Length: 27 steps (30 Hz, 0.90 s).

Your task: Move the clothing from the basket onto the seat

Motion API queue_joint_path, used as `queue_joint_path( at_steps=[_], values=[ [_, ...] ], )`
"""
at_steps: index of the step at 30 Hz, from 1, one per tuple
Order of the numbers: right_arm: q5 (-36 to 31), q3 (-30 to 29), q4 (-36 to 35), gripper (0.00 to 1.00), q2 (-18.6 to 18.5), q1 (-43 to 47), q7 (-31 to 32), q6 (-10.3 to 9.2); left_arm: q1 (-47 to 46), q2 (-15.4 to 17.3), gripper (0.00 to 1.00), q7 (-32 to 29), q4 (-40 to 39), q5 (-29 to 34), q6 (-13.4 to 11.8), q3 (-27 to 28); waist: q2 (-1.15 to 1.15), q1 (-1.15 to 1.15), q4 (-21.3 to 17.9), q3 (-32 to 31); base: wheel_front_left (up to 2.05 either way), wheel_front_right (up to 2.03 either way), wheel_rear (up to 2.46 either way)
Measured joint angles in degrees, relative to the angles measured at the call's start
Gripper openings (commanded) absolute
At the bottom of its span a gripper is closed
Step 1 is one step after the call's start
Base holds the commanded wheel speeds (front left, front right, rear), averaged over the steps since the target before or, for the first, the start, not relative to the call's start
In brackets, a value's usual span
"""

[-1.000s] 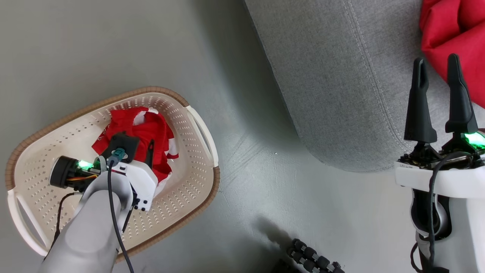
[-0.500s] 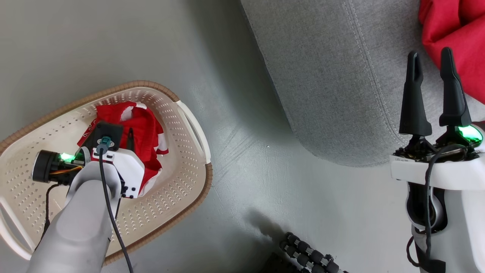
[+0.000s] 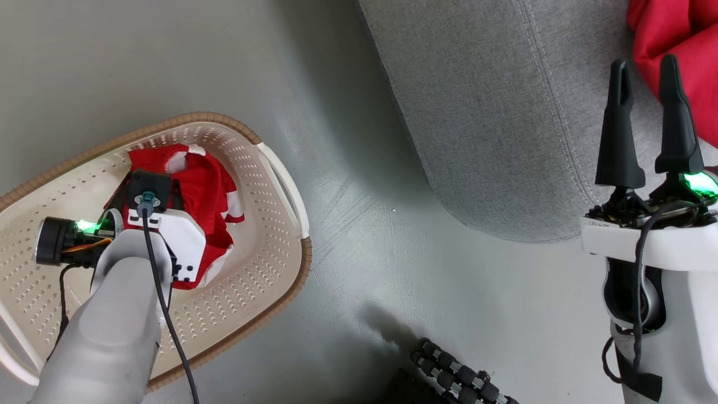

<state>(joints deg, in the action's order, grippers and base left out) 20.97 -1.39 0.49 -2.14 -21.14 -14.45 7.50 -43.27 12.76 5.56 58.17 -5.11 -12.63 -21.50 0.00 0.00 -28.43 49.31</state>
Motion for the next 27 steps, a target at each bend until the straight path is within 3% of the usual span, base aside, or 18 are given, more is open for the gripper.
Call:
queue_joint_path(
  at_steps=[1,2,4,9,27],
  values=[
    [0.00,-0.01,-0.02,1.00,0.00,-0.19,0.00,0.00,-0.16,-0.01,0.57,0.01,0.22,0.00,-0.08,0.04,0.00,0.00,0.02,0.04,0.00,0.00,0.00],
    [0.00,0.00,-0.02,1.00,0.00,-0.30,0.00,0.00,-0.35,-0.01,0.46,0.02,0.41,0.00,-0.19,0.10,0.00,0.00,0.04,0.06,0.00,0.00,0.00],
    [0.00,-0.01,-0.01,1.00,0.00,-0.31,0.00,0.00,-0.52,-0.01,0.01,0.08,0.69,-0.01,-0.55,0.24,0.00,0.00,0.05,0.07,0.00,0.00,0.00],
    [-0.03,-0.01,0.03,1.00,0.00,-0.34,0.00,0.00,-0.60,-0.44,0.00,0.36,1.12,-0.03,-0.40,0.15,0.00,0.00,0.24,-0.02,0.00,0.00,0.00],
    [-0.83,-0.18,0.98,1.00,0.00,-2.40,-0.01,0.00,-1.13,-1.92,0.00,3.91,0.38,1.38,3.85,-3.47,0.00,0.00,2.40,-2.29,0.00,0.00,0.00]
  ],
)
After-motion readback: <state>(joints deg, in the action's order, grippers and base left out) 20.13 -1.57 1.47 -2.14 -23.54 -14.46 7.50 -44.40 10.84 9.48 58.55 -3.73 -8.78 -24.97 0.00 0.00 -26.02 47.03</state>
